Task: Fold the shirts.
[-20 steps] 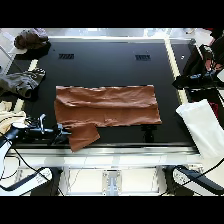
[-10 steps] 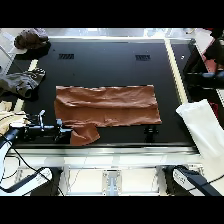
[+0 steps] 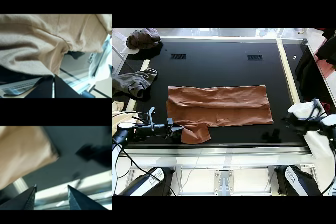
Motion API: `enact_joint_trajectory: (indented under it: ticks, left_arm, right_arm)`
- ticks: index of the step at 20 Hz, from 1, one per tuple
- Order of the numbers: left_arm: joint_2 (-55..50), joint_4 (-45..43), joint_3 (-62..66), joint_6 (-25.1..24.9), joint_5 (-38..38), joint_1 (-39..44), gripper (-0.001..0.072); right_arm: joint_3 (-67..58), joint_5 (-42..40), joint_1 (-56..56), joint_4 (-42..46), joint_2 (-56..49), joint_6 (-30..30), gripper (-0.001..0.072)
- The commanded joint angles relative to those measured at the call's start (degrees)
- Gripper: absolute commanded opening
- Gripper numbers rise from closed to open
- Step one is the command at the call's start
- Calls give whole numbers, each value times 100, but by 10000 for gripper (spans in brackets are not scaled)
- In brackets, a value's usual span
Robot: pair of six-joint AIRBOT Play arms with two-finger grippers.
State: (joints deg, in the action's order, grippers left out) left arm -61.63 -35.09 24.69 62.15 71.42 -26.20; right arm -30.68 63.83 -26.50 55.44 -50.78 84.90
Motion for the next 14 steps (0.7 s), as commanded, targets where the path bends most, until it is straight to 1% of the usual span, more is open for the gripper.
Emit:
enact_joint_trajectory:
  ticks: [1, 4, 8, 9, 10, 11, 12, 13, 14]
  left_arm:
    - [35, 2, 4, -9, -2, 2, 12]
    - [35, 2, 4, -9, -2, 2, 12]
    - [35, 2, 4, -7, -2, 2, 12]
    - [35, 2, 4, -7, -2, 2, 12]
    - [35, 2, 4, -7, -2, 2, 12]
    - [35, 2, 4, -7, -2, 2, 12]
    - [35, 4, 4, -7, -2, 2, 12]
    - [35, 4, 4, -7, -2, 2, 12]
    - [35, 4, 4, -7, -2, 2, 12]
  right_arm:
    - [638, -267, -116, -1878, -695, -671, 513]
    - [638, -643, 92, -2452, -1279, -977, 516]
    - [638, -1438, 695, -2796, -1775, -1003, 511]
    - [638, -1622, 796, -2916, -1843, -999, 479]
    - [638, -1742, 857, -3014, -1869, -999, 413]
    - [636, -1845, 876, -3082, -1880, -997, 329]
    - [621, -1853, 874, -3139, -1891, -999, 225]
    - [614, -1867, 874, -3180, -1886, -999, 52]
    - [586, -1847, 874, -3187, -1886, -1005, 12]
